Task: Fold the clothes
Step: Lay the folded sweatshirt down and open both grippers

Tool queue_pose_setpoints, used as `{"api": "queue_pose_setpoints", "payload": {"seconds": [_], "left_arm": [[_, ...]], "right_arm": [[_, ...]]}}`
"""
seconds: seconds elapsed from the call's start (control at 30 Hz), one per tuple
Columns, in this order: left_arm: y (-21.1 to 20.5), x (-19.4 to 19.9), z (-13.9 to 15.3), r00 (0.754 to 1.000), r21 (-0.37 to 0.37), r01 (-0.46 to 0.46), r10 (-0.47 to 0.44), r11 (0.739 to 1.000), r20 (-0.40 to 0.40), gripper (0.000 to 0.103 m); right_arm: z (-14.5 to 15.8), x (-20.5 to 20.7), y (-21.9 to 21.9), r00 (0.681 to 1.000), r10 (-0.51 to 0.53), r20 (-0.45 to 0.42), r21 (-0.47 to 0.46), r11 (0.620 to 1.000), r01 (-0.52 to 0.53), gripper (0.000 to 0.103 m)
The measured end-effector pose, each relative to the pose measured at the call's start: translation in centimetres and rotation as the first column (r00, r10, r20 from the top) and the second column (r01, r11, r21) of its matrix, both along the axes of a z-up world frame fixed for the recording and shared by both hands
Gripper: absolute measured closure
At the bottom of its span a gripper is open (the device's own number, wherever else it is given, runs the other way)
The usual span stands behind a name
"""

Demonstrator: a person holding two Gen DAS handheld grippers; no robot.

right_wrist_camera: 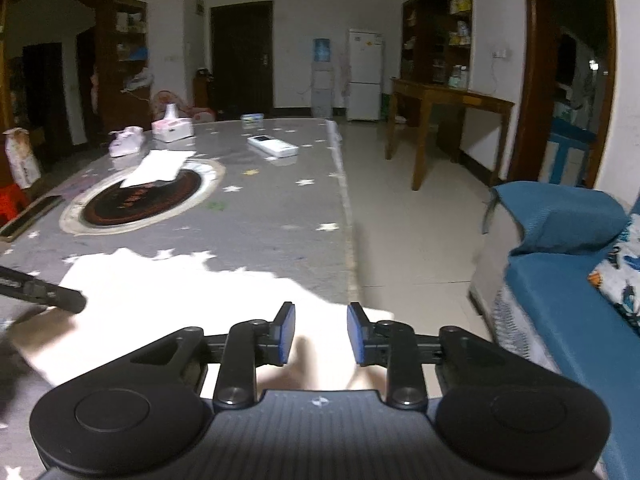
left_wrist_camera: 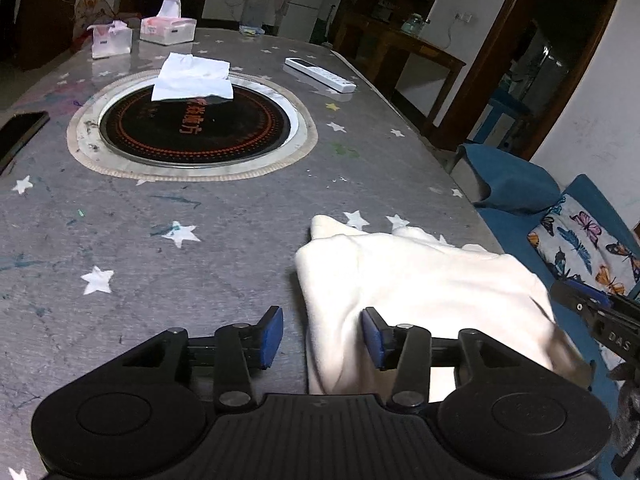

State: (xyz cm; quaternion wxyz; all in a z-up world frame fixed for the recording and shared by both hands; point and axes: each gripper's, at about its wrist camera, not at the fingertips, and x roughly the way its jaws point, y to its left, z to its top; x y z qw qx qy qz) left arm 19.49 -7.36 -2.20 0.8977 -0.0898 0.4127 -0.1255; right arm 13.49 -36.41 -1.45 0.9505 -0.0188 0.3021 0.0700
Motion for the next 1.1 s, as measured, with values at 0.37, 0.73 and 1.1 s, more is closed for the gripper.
{"api": "queue_pose_setpoints", "payload": {"seconds": [0.37,0.73,1.1], "left_arm": [[0.2,-0.8,0.2,1.000,0.038,-0.002,0.001,0.999,0.031,0.049],[-0.3,-1.5,-0.3,0.999,0.063,0.011,-0.013,0.998,0.034,0.050],[-0.3,-3.3,0.2,0.998,0.081,0.020,-0.024,0.996,0.053,0.048]], "right_arm": [[-1.6,-1.3,1.8,0.997,0.060,-0.041,-0.029,0.998,-0.062,0.058],[-1.8,-2.1,4.8,0.986,0.162,-0.030,-0.040,0.986,-0.163,0.050],[-1.3,-3.6,5.2,0.988,0.155,0.000,-0.038,0.987,-0.155,0.042]]}}
